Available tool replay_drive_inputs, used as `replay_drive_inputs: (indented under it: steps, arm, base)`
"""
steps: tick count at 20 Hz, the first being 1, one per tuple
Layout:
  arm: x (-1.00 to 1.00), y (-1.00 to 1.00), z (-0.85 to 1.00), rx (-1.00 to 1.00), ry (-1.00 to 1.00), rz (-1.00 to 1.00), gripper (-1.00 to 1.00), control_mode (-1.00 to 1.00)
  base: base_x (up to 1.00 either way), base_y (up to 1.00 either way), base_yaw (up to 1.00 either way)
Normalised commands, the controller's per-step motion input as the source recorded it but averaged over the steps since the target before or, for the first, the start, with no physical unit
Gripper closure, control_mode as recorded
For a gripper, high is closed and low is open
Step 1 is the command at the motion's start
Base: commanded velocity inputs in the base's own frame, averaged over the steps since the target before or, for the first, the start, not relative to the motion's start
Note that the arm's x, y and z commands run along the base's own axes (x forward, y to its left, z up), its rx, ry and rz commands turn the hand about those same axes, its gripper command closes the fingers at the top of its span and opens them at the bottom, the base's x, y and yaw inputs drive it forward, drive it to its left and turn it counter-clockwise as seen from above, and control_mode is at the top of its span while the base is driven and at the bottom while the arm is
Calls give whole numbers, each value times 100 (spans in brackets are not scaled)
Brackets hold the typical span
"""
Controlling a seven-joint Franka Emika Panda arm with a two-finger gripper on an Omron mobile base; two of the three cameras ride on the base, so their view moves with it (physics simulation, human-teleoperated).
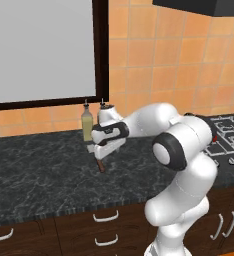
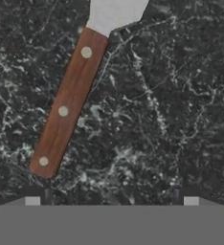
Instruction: Put the lime and sweet potato in the pot. Retrieve the spatula and lightly stir the vegetables in the pot.
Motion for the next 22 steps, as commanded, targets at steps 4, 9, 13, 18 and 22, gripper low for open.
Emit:
replay_drive_inputs:
  steps: [4,9,13,18,22]
  arm:
    - [2,6,-10,2,1,-15,-100,-100]
    - [0,25,-20,1,0,-16,-100,-100]
    - [1,7,-16,1,1,-15,-100,-100]
    - [10,11,-17,1,3,-17,-100,-100]
    - [0,5,-16,3,4,-12,-100,-100]
  base:
    - [0,0,0]
    - [0,0,0]
    - [0,0,0]
    - [0,0,0]
    - [0,0,0]
